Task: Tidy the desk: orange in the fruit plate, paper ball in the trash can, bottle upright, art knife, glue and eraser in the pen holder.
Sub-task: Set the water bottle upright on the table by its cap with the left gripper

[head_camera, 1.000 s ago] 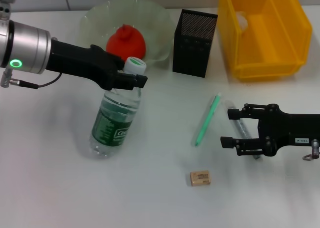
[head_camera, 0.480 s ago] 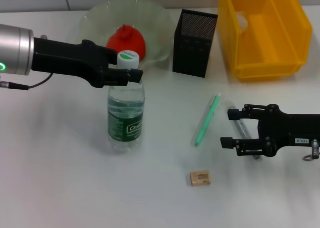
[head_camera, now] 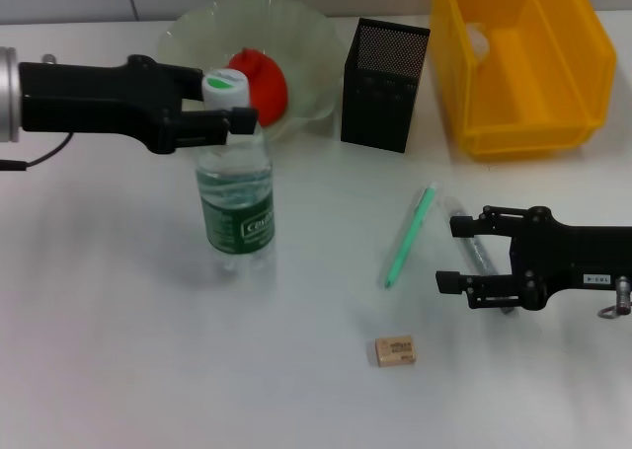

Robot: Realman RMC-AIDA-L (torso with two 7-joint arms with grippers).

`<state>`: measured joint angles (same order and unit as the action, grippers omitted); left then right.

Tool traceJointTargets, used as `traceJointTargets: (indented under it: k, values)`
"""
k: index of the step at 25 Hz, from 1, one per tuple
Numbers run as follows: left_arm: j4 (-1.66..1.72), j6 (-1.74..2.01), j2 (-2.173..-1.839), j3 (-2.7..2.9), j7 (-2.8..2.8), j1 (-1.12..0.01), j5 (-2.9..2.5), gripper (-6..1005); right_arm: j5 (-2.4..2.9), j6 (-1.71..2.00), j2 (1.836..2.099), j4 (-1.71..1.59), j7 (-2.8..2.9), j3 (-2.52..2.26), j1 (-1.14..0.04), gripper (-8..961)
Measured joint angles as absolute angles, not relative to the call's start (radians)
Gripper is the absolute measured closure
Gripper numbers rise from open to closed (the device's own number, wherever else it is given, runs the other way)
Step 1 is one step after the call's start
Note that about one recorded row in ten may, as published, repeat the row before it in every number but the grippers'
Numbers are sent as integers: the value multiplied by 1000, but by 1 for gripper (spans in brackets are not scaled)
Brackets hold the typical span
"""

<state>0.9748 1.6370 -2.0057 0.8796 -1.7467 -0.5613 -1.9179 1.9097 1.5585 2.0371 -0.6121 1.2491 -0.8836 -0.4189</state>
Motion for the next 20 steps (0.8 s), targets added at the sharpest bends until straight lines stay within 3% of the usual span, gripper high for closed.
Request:
traceJointTargets:
  k: [11,20]
  values:
    - [976,1642,-1994,783,-1698,-524,-1895,555,1910,1561,2037,-616,1249,-884,-422,175]
    - [964,1591,-2029,648,-1577,-495,-1894,555,1910,1566,2037,-618,1251,-884,-425,176]
